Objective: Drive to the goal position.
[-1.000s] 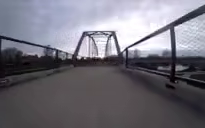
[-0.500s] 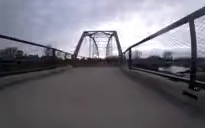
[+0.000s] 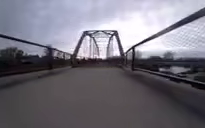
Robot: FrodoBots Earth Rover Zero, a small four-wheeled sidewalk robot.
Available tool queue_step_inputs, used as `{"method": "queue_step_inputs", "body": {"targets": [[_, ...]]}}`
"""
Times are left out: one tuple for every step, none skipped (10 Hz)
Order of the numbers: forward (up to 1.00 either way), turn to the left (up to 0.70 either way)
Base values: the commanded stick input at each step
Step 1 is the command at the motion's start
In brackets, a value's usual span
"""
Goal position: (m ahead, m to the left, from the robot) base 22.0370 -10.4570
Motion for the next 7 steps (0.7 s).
{"method": "queue_step_inputs", "body": {"targets": [[1.00, -0.40], [1.00, -0.39], [1.00, -0.24], [1.00, 0.00], [1.00, 0.00], [1.00, 0.00], [1.00, 0.00]]}}
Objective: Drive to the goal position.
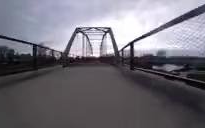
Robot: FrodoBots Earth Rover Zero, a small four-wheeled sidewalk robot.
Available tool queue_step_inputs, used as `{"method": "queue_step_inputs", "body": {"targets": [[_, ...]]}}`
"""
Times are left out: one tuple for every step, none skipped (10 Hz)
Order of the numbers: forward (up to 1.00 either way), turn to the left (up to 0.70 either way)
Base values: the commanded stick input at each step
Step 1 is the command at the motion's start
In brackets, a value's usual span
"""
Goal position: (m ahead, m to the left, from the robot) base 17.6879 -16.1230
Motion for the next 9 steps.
{"method": "queue_step_inputs", "body": {"targets": [[1.00, 0.00], [1.00, 0.00], [1.00, 0.00], [1.00, 0.00], [1.00, 0.00], [1.00, 0.00], [1.00, 0.00], [1.00, 0.00], [1.00, 0.00]]}}
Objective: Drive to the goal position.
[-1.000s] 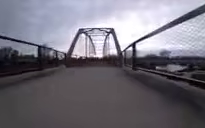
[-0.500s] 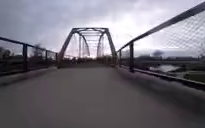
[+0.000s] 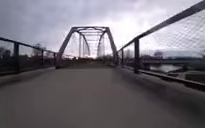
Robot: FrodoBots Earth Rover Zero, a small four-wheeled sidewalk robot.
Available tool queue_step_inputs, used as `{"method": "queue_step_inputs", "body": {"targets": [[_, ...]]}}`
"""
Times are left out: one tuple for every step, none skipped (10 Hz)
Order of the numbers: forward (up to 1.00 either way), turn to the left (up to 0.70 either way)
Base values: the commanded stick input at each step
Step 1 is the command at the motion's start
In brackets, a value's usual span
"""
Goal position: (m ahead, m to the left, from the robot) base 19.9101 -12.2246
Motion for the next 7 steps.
{"method": "queue_step_inputs", "body": {"targets": [[1.00, 0.00], [1.00, 0.00], [1.00, 0.00], [1.00, 0.00], [1.00, 0.00], [1.00, 0.00], [1.00, -0.18]]}}
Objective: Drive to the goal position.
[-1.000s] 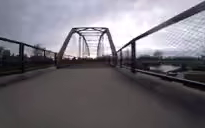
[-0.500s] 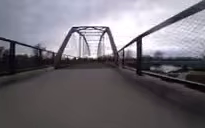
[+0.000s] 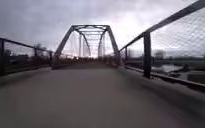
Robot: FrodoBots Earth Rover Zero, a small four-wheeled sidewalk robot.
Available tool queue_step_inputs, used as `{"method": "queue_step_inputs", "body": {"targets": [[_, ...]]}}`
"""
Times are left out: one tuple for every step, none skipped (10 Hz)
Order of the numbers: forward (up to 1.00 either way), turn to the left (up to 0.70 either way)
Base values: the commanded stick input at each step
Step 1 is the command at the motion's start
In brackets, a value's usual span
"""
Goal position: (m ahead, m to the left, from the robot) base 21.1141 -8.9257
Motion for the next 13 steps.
{"method": "queue_step_inputs", "body": {"targets": [[1.00, -0.38], [1.00, -0.38], [1.00, -0.27], [1.00, -0.05], [1.00, -0.01], [1.00, 0.00], [1.00, 0.00], [1.00, 0.00], [1.00, 0.00], [1.00, 0.00], [1.00, 0.00], [1.00, 0.04], [1.00, 0.23]]}}
